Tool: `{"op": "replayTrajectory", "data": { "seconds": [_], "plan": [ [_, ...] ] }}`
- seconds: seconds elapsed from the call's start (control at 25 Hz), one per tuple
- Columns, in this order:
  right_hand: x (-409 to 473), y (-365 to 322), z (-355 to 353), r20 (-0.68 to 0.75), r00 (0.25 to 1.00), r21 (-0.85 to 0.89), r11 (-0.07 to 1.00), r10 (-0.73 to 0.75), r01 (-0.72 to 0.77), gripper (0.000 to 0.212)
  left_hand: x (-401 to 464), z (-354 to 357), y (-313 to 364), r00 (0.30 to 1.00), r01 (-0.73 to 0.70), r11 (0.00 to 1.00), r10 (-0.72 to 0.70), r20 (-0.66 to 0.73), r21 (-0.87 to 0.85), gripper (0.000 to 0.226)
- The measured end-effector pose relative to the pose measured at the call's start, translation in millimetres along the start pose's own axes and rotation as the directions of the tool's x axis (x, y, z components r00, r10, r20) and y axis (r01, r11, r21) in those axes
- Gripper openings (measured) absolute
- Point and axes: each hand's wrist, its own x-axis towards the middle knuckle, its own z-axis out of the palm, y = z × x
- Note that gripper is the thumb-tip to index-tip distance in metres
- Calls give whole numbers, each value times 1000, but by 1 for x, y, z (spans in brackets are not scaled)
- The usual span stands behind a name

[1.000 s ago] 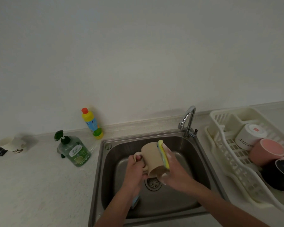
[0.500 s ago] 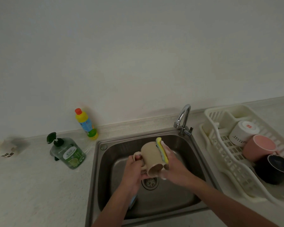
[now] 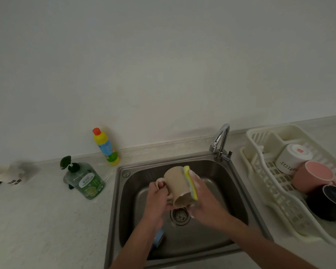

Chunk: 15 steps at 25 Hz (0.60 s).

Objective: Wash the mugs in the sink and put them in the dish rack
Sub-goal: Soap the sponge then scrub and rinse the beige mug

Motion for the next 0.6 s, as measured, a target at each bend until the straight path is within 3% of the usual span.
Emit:
{"op": "replayTrajectory", "data": {
  "seconds": [0.16, 0.24, 0.32, 0.4, 0.48, 0.6],
  "plan": [
    [-2, 7, 19, 63, 969, -429, 870, -241, 244, 94, 1, 6, -7, 998, -70, 975, 67, 22, 210, 8],
    [9, 8, 14, 68, 978, -400, 893, -196, 207, 99, 1, 4, -11, 997, -65, 972, 56, 47, 225, 8],
    [14, 11, 4, 63, 998, -128, 992, -3, 12, 118, 1, 1, -9, 999, -18, 989, 12, 47, 149, 10],
    [9, 15, 3, 92, 993, 39, 996, 73, -77, 118, 1, -1, -7, 1000, 17, 997, -18, 10, 82, 15],
    [-4, 11, 16, 59, 997, -75, 996, -41, 46, 106, 2, 1, -5, 999, -2, 993, 6, -33, 120, 15],
    [-4, 15, 25, 64, 981, -359, 913, -183, 194, 101, 4, 7, -12, 997, -73, 966, 80, -18, 247, 8]
  ]
}}
